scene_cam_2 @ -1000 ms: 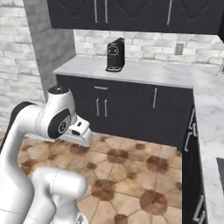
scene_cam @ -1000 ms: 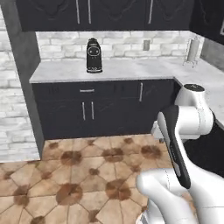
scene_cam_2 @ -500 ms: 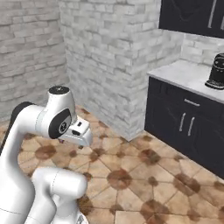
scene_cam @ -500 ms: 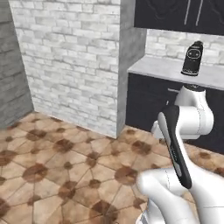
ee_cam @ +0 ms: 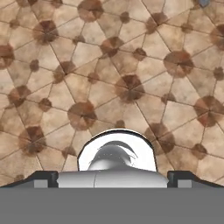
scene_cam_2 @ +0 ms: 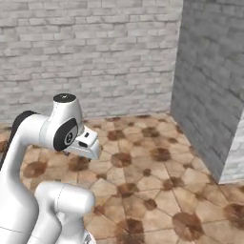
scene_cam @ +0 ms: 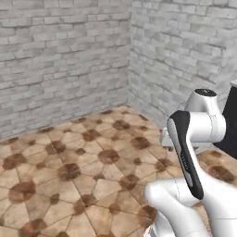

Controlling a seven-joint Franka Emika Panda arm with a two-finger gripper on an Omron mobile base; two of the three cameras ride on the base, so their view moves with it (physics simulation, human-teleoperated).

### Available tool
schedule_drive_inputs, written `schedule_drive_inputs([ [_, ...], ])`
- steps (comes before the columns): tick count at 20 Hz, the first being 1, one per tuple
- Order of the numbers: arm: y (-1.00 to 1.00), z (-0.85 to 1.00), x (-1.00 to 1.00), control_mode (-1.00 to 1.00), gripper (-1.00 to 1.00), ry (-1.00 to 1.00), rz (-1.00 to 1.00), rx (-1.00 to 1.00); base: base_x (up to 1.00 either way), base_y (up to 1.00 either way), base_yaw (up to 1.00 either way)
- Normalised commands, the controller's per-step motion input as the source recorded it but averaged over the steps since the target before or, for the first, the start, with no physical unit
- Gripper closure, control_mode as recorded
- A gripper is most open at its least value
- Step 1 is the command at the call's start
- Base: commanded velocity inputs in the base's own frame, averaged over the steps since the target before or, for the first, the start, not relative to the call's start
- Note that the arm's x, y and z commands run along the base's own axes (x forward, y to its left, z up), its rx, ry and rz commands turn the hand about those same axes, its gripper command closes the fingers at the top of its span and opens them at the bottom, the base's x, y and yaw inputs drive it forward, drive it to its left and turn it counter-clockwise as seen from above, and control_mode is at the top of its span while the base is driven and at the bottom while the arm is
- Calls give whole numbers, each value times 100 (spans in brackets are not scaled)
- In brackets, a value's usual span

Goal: Place one of the steaks on the plate and the other in the bowl. Then place the bowl in the fridge.

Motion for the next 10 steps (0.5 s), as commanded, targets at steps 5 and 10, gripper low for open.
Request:
schedule_drive_inputs([
  [5,0,0,0,100,-100,0,0,0,0,29,92],
  [10,0,0,0,100,-100,0,0,0,3,28,94],
])
